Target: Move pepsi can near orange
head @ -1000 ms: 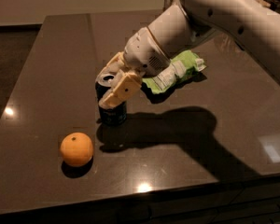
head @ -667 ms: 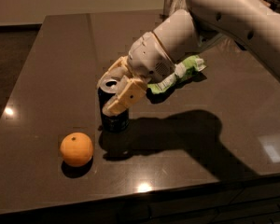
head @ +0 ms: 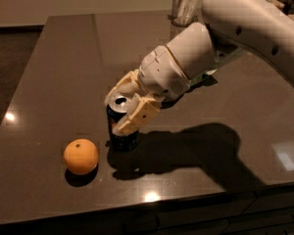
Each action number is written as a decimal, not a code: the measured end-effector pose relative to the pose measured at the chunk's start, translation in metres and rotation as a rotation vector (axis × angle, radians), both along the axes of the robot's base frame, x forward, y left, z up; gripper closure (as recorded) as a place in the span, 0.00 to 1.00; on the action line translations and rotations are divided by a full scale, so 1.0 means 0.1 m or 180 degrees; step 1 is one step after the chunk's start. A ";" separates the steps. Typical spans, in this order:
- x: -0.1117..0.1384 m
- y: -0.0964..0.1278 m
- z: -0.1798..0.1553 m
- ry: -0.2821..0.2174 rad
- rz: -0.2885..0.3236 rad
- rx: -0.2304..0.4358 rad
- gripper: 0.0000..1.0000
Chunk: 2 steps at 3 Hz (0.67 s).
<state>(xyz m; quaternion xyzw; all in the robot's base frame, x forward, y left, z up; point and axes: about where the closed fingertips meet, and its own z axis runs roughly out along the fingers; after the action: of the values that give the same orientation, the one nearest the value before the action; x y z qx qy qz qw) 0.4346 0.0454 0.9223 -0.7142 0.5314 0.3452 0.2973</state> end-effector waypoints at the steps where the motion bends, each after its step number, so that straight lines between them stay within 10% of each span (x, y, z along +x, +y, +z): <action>1: -0.06 0.00 -0.05 -0.0010 0.0045 -0.0011 0.37; 2: -0.12 -0.03 -0.06 0.0043 0.0067 0.0017 0.06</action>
Offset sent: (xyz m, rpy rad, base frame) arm -0.0131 -0.0069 -0.0108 0.0077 0.0293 0.0231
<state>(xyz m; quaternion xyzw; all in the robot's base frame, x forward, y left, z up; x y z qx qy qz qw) 0.4227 0.0423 0.9159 -0.7166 0.5250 0.3545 0.2919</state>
